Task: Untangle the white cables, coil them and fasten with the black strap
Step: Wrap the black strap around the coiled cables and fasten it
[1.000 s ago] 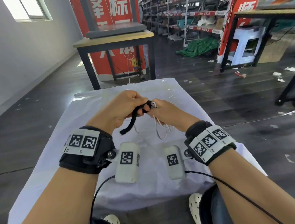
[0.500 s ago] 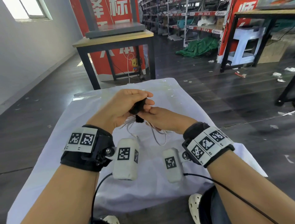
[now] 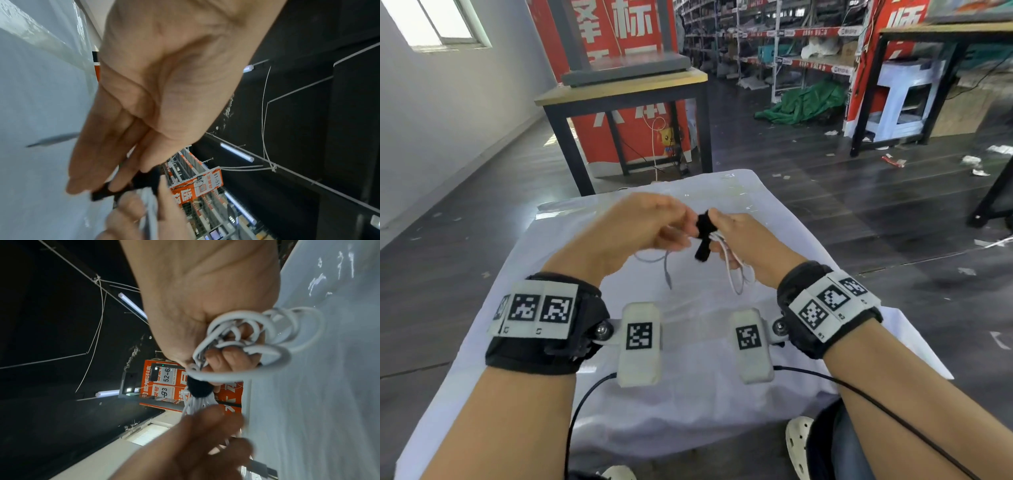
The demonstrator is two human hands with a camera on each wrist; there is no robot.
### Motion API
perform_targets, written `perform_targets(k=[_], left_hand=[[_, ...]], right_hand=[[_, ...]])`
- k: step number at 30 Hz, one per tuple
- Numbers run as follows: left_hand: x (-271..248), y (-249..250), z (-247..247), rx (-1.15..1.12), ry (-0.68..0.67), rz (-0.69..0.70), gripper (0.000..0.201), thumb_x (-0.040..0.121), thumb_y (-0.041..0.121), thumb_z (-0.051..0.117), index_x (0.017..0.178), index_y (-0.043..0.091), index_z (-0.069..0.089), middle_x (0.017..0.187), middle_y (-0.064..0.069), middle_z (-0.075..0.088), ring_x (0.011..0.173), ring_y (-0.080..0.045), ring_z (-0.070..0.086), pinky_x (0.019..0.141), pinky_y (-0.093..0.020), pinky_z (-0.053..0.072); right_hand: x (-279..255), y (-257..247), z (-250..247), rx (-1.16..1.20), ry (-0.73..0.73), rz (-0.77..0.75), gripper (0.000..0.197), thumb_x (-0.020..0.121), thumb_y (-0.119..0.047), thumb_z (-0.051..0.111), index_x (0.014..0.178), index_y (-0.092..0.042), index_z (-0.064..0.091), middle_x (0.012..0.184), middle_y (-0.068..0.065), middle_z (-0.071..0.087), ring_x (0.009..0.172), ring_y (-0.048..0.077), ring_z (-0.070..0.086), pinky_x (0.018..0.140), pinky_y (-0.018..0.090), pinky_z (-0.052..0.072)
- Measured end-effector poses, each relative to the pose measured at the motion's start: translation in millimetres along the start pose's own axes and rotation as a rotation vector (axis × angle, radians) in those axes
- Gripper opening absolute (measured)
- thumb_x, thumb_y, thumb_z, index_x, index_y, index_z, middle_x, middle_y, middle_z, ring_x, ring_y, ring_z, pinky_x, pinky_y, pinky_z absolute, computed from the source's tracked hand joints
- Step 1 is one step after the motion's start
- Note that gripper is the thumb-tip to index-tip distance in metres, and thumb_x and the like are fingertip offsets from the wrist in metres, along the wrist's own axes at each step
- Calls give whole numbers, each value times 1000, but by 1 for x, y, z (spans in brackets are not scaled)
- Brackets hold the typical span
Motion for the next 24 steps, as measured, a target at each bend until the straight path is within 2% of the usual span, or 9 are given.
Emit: perform_targets(k=[2,4,6,8,12,14,17,20,24], left_hand=[[-1,-14,16,116,-148,-95,24,99,18,50,105,4,68,102,-8,73,83,-15,72,75,-22,58],[4,-27,25,240,-160,-130,25,98,20,50,116,7,63,118,-4,64,93,-16,70,79,-24,58],[10,-35,32,270,-144,-120,40,99,23,48,138,14,46,133,2,52,100,-15,66,82,-27,57],[11,-39,39,187,-157,-102,54,99,27,48,149,26,28,135,5,48,103,-17,65,81,-28,57],[10,-35,42,-52,-114,-60,39,101,23,46,135,38,33,116,12,58,90,-19,72,69,-25,56],[13,-34,39,-81,-60,-51,27,101,24,45,127,31,44,113,14,60,82,-18,73,61,-22,53],[19,-37,38,-90,-12,-53,18,99,26,49,109,16,60,100,-1,66,68,-10,68,56,-19,50],[20,-39,38,-129,42,-54,8,95,20,57,90,17,63,81,1,67,59,-7,63,57,-19,50],[21,-39,33,-46,60,-49,10,95,25,58,89,18,64,74,4,68,55,-6,58,56,-19,46]], right_hand=[[1,1,-9,58,52,23,37,101,-35,36,86,-8,56,68,5,55,49,14,41,39,14,35],[2,2,-11,113,60,34,38,101,-35,36,86,-8,56,64,4,55,47,13,39,39,16,35],[2,3,-9,170,38,40,39,102,-37,36,81,-11,55,60,2,53,46,13,38,43,20,34],[4,5,-7,211,13,49,40,102,-38,36,77,-13,54,55,-1,52,46,13,37,47,23,33],[8,5,-4,296,-61,72,40,101,-42,36,85,-13,58,48,-7,52,42,10,38,45,22,33],[6,2,1,385,-110,83,41,101,-41,36,81,-11,56,48,-5,49,38,8,36,39,20,32],[3,-1,6,447,-153,90,41,101,-40,37,75,-11,48,49,-3,45,37,8,33,35,19,30],[1,-1,11,445,-214,102,44,101,-42,37,71,-11,46,50,-1,44,38,9,31,35,19,30],[2,0,10,456,-189,112,43,100,-43,40,72,-11,47,54,1,45,38,10,33,36,19,30]])
Point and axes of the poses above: each hand's wrist, its own x-axis towards the middle knuckle, its own z-axis out of the palm, y = z × x, the point moved 7 cm from there along x, towards the middle knuckle
